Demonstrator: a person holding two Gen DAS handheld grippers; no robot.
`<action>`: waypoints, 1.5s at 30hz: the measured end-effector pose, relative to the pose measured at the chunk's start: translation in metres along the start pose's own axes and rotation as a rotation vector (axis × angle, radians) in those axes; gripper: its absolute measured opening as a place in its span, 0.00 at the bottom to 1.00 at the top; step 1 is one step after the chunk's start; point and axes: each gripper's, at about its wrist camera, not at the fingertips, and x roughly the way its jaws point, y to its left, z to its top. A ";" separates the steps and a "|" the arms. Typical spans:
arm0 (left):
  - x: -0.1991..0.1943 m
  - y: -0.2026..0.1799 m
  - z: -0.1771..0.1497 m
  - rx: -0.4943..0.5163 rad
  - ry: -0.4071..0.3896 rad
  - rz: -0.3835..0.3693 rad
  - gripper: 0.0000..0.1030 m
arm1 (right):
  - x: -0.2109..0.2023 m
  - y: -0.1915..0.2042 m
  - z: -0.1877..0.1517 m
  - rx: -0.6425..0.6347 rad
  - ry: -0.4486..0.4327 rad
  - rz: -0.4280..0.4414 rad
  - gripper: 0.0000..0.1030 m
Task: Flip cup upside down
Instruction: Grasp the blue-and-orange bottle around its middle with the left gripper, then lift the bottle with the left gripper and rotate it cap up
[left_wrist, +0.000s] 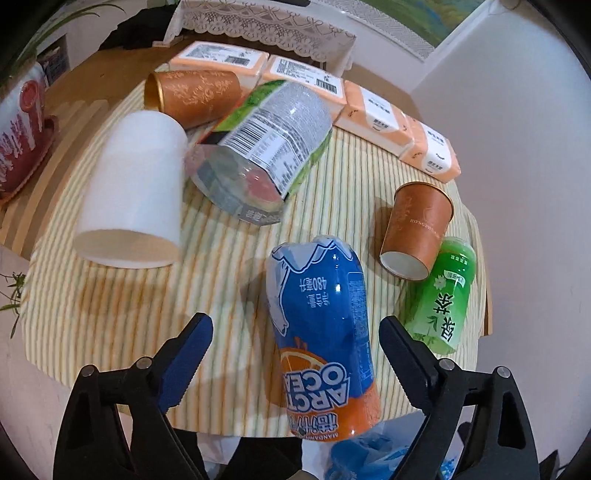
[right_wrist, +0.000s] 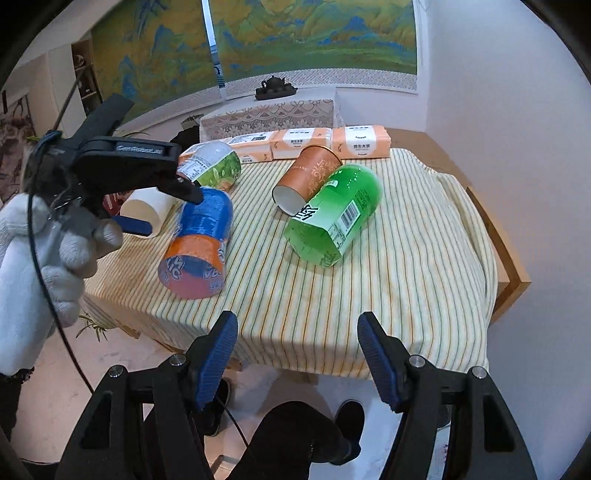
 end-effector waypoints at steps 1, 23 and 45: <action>0.004 -0.003 0.001 0.000 0.010 -0.001 0.87 | 0.000 0.000 -0.001 0.001 0.000 0.001 0.62; 0.032 -0.017 0.007 0.018 0.041 -0.023 0.67 | 0.003 -0.010 -0.007 0.034 -0.006 0.032 0.62; -0.011 -0.064 -0.019 0.435 -0.680 0.007 0.68 | 0.022 -0.001 -0.007 0.055 0.026 0.073 0.62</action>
